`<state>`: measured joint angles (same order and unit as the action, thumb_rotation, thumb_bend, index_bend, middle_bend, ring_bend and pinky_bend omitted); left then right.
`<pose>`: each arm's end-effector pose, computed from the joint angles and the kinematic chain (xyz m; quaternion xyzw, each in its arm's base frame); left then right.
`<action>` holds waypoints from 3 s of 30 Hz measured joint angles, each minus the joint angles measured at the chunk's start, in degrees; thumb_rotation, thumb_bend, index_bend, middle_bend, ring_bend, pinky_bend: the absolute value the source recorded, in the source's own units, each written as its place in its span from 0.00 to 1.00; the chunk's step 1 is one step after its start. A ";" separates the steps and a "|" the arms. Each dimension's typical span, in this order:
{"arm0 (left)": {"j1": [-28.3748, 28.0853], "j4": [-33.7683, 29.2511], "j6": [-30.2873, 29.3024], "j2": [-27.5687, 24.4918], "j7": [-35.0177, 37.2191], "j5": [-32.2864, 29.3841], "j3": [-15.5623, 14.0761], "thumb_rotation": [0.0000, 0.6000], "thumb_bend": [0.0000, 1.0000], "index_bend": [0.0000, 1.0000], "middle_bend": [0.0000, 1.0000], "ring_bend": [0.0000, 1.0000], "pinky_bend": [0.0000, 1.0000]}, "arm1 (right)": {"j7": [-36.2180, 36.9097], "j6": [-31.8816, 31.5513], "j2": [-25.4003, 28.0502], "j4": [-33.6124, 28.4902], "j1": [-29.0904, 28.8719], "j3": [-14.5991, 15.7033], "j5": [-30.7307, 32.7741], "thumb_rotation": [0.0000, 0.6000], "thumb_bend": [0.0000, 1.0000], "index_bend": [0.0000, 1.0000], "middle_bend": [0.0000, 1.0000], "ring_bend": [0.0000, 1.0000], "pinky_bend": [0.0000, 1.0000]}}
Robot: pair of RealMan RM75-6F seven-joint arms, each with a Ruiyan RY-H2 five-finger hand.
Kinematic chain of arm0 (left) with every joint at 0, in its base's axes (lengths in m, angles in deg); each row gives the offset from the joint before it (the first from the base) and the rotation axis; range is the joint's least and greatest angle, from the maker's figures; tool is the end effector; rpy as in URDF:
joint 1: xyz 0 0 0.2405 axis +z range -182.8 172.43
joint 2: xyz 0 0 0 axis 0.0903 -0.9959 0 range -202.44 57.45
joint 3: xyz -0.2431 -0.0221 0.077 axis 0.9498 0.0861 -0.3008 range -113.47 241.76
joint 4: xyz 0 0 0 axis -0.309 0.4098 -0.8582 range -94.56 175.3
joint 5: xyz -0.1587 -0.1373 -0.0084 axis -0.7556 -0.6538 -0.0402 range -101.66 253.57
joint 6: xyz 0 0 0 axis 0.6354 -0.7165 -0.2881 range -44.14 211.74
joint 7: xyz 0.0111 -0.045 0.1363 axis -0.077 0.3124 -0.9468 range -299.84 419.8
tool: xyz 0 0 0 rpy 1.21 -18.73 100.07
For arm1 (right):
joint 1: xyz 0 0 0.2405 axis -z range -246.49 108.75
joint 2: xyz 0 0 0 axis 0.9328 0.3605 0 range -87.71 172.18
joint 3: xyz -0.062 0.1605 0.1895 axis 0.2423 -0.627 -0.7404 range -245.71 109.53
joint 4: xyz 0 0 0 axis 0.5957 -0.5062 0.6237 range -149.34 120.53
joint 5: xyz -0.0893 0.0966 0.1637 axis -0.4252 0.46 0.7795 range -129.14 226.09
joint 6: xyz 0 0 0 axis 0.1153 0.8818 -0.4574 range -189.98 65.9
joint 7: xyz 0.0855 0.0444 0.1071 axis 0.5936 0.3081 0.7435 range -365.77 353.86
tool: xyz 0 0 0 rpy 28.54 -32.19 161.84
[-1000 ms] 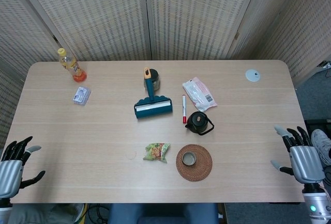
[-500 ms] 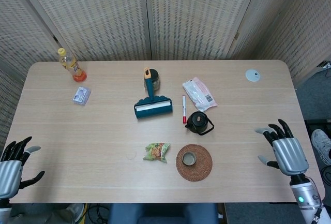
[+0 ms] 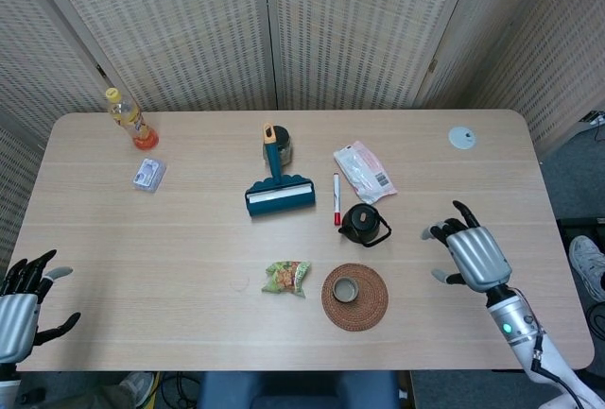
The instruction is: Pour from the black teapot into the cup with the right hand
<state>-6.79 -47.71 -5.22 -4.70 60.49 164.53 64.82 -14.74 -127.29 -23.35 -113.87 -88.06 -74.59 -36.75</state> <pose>-0.3223 0.1554 0.1464 -0.5906 -0.3853 -0.3892 0.5927 -0.2369 -0.2517 0.1029 0.7116 -0.3718 0.3713 0.4664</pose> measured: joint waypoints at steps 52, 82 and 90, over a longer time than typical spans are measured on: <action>1.56 0.67 -1.03 -0.04 0.52 -0.90 0.05 1.00 0.18 0.28 0.09 0.12 0.04 | -9.81 16.07 -16.64 16.91 -18.11 0.53 11.41 1.00 0.00 0.47 0.47 0.37 0.05; 1.71 2.01 -0.67 0.50 1.65 -1.18 0.17 1.00 0.18 0.28 0.09 0.12 0.04 | -13.39 14.87 -19.45 18.71 -19.73 1.01 14.66 0.64 0.00 0.53 0.52 0.37 0.00; 1.80 2.14 -0.71 0.47 1.81 -1.31 0.23 1.00 0.18 0.28 0.09 0.12 0.04 | -14.44 14.82 -20.45 20.08 -20.31 1.16 14.95 0.64 0.00 0.54 0.52 0.37 0.00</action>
<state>-4.99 -45.57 -5.93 -4.23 62.29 163.22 65.05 -29.17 -112.48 -43.80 -93.79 -108.37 -73.43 -21.79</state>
